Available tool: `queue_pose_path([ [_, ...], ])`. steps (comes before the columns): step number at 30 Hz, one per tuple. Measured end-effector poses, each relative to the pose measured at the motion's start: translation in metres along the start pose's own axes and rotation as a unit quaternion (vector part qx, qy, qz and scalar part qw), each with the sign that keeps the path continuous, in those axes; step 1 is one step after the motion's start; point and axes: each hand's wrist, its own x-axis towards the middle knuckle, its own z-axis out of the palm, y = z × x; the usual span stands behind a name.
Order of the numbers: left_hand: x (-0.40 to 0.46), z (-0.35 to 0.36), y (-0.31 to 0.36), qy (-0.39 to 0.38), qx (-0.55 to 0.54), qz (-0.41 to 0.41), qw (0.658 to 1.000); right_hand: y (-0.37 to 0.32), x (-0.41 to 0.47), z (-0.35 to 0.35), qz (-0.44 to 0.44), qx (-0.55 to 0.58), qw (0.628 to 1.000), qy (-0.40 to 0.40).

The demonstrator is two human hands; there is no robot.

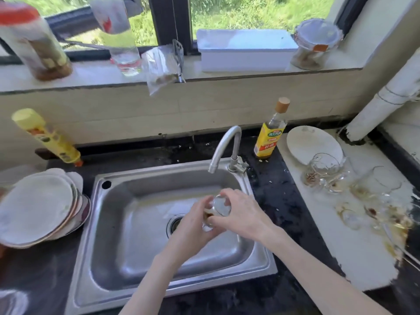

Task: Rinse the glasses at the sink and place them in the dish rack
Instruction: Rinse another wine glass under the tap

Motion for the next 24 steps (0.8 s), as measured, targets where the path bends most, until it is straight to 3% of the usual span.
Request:
queue_pose_path([
  [3, 0.004, -0.009, -0.020, -0.007, -0.033, -0.025, 0.999, -0.005, 0.013, 0.012, -0.016, 0.010, 1.000, -0.008],
  [8, 0.021, -0.010, -0.051, -0.005, -0.027, -0.079, 0.996, 0.014, 0.046, 0.017, 0.031, 0.126, 0.984, -0.124],
  [10, 0.029, -0.011, -0.058, -0.007, -0.026, -0.097, 0.995, 0.035, 0.064, 0.015, 0.059, 0.107, 0.989, -0.080],
  [14, 0.047, -0.009, -0.067, -0.018, -0.026, -0.113, 0.993, 0.075, 0.109, 0.004, 0.119, 0.012, 0.986, 0.113],
  [18, 0.061, -0.005, -0.065, -0.020, -0.048, -0.125, 0.991, 0.088, 0.147, 0.001, 0.122, 0.001, 0.989, 0.085],
  [24, 0.060, 0.000, -0.065, -0.014, -0.079, -0.139, 0.987, 0.093, 0.137, 0.024, 0.058, 0.019, 0.982, 0.177],
])
